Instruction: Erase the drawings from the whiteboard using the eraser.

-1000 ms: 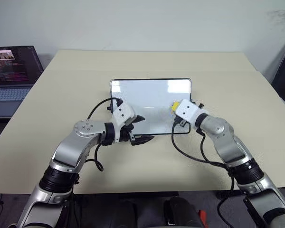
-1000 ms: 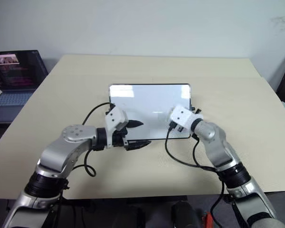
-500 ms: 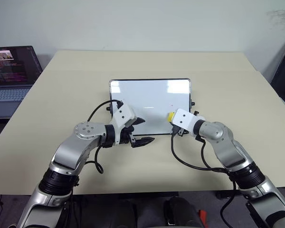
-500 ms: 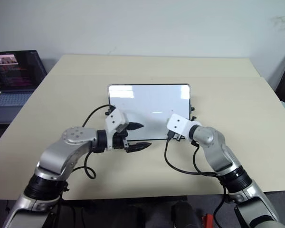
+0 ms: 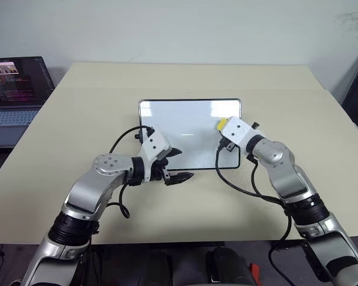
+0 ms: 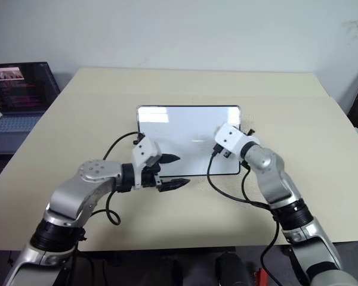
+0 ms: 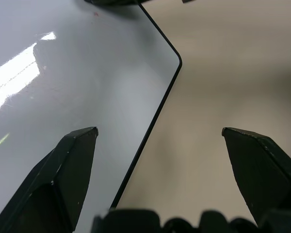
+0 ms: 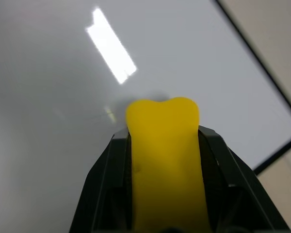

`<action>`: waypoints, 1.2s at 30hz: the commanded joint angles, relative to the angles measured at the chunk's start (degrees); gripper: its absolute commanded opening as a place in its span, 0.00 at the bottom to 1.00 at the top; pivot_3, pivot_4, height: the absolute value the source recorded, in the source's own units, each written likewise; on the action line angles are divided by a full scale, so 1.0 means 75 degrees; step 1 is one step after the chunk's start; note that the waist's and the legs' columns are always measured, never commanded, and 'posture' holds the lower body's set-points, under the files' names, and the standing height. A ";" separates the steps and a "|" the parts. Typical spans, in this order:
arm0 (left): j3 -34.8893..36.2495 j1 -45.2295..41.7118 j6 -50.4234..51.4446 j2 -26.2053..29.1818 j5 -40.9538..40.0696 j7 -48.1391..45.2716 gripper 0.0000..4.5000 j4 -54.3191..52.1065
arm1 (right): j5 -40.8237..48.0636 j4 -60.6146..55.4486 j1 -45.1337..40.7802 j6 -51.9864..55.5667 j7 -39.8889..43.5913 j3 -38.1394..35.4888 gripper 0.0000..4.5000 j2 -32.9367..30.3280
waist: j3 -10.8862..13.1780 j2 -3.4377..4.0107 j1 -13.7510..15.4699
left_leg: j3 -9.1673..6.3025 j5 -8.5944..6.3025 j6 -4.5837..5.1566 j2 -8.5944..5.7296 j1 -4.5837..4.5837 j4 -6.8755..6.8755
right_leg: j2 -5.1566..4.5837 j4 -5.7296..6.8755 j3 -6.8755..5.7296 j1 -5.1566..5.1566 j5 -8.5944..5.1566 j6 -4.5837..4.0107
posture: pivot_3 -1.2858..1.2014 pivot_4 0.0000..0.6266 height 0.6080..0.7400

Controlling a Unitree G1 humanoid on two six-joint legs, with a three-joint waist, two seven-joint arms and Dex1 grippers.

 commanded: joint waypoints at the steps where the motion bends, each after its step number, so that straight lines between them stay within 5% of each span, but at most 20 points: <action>1: 0.0088 -0.0004 -0.0056 0.0025 -0.0123 -0.0014 1.00 -0.0365 | 0.0025 -0.0203 0.0338 0.0412 0.0587 0.0366 0.31 -0.0103 | 0.0000 0.0000 -0.0016 | 0.0001 0.0000 0.0000 0.0000 0.0002 0.0000 | 0.0000 0.0002 0.0001 0.0000 0.0000 0.0000 | 0.52 0.24 1.00; 12: 0.0073 0.0029 -0.0022 0.0017 -0.0142 -0.0009 1.00 -0.0413 | -0.0324 0.0250 -0.0327 -0.0292 -0.1068 -0.0282 0.31 0.0289 | 0.0001 0.0000 -0.0001 | 0.0002 0.0002 0.0000 -0.0001 0.0006 0.0003 | 0.0001 0.0007 0.0002 0.0000 0.0002 -0.0001 | 0.52 0.24 1.00; 21: 0.0083 0.0038 -0.0018 0.0026 -0.0150 -0.0016 1.00 -0.0409 | -0.0250 -0.0081 0.0125 -0.0193 0.0290 0.0436 0.31 -0.0012 | 0.0000 0.0000 -0.0007 | 0.0000 0.0000 0.0001 -0.0002 -0.0005 -0.0002 | 0.0000 -0.0002 -0.0001 -0.0003 -0.0001 0.0001 | 0.52 0.24 1.00; 26: 0.0073 0.0001 -0.0029 0.0018 -0.0166 -0.0043 1.00 -0.0392 | -0.0342 -0.0233 0.0202 -0.0150 0.0156 0.0331 0.31 0.0074 | 0.0001 0.0000 -0.0014 | 0.0000 0.0001 0.0001 -0.0001 -0.0001 -0.0001 | 0.0001 0.0002 -0.0001 -0.0003 0.0000 0.0000 | 0.52 0.24 1.00; 36: -0.0172 -0.0395 -0.0446 -0.0138 -0.0242 -0.0628 1.00 -0.0251 | 0.1249 -0.2343 0.1273 0.1822 0.0231 -0.1722 0.31 0.0475 | 0.0001 0.0001 0.0059 | -0.0006 -0.0001 -0.0001 -0.0006 -0.0024 -0.0001 | -0.0002 -0.0005 -0.0008 -0.0010 0.0003 -0.0006 | 0.52 0.24 1.00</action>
